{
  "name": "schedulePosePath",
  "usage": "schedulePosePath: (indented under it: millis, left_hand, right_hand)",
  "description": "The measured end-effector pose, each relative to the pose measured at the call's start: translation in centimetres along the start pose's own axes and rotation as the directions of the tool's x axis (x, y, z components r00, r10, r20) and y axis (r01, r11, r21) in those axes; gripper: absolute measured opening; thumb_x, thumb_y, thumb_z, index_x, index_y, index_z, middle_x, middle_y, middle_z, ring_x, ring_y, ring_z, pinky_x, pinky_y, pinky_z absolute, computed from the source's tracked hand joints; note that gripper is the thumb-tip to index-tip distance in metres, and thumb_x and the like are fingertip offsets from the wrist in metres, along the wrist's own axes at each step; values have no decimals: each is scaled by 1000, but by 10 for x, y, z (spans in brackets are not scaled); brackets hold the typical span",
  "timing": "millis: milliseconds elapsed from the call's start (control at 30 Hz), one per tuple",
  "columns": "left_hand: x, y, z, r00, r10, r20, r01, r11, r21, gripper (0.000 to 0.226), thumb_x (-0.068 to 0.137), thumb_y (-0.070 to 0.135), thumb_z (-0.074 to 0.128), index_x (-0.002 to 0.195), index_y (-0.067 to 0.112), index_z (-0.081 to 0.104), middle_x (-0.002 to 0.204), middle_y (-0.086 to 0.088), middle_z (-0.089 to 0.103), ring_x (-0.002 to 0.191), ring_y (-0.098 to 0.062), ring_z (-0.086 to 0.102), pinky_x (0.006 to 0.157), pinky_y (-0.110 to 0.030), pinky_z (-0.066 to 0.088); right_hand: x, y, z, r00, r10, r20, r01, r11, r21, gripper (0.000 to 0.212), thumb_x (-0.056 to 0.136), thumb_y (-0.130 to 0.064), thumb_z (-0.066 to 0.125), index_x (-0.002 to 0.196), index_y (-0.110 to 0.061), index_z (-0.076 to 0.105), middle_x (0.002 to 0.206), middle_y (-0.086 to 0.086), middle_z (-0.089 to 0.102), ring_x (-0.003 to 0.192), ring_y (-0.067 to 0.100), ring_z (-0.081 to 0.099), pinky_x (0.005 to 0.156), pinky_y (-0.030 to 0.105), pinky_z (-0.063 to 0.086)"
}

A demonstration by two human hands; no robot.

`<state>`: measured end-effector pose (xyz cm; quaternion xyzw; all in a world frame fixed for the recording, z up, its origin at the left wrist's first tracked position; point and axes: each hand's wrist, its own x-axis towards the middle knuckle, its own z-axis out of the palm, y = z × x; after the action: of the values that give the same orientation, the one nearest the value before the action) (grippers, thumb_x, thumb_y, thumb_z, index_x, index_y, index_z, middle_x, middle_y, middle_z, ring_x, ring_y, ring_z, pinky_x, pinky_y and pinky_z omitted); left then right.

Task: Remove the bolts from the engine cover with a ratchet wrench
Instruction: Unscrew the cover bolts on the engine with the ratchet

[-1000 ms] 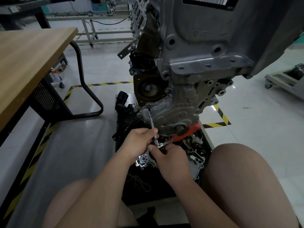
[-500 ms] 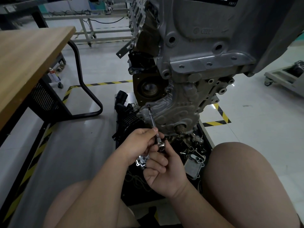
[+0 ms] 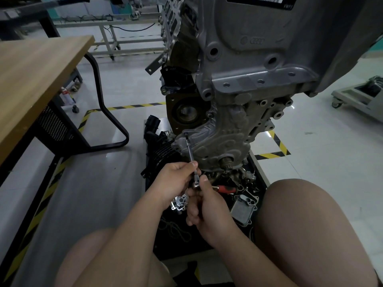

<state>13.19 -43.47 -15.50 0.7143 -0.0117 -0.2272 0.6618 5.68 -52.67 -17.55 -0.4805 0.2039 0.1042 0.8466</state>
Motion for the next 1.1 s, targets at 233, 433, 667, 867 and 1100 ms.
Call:
schedulePosePath:
  millis: [233, 433, 667, 867, 1100]
  left_hand:
    - [2, -3, 0, 1000, -4, -15, 4, 999, 45, 38, 94, 36, 58, 61, 24, 72, 50, 2, 50, 38, -8, 34, 36, -17, 29]
    - [3, -2, 3, 1000, -14, -14, 14, 999, 37, 40, 95, 35, 57, 61, 25, 73, 43, 7, 39, 40, -9, 30, 37, -17, 27]
    - [2, 0, 1, 1000, -11, 8, 11, 1000, 29, 40, 95, 35, 57, 59, 23, 70, 47, 3, 43, 40, -10, 32, 37, -17, 26]
    - [3, -1, 2, 998, -51, 36, 50, 998, 29, 38, 96, 40, 52, 69, 22, 72, 47, 3, 46, 40, -9, 44, 37, -18, 31]
    - [2, 0, 3, 997, -59, 48, 60, 998, -13, 33, 100, 30, 47, 82, 12, 68, 44, 7, 39, 37, -6, 48, 35, -16, 30]
  right_hand:
    - [2, -4, -11, 919, -383, -90, 274, 786, -555, 47, 86, -43, 64, 45, -21, 55, 41, -5, 50, 38, 7, 44, 44, 22, 36]
    - [3, -2, -16, 872, -474, -124, 286, 698, -657, 37, 80, -39, 76, 55, -27, 51, 44, -16, 55, 38, -1, 47, 39, 12, 31]
    - [2, 1, -10, 938, -333, -98, 261, 863, -433, 50, 95, -46, 52, 58, -15, 62, 46, 1, 55, 42, 10, 49, 44, 21, 41]
    - [-2, -3, 3, 997, 75, 4, -74, 983, 170, 57, 98, -53, 41, 65, -15, 67, 44, 4, 39, 35, 15, 32, 43, 24, 34]
    - [-8, -12, 2, 918, 240, 315, -384, 734, 561, 55, 90, -56, 43, 63, -13, 62, 37, -5, 36, 29, 9, 32, 34, 22, 34]
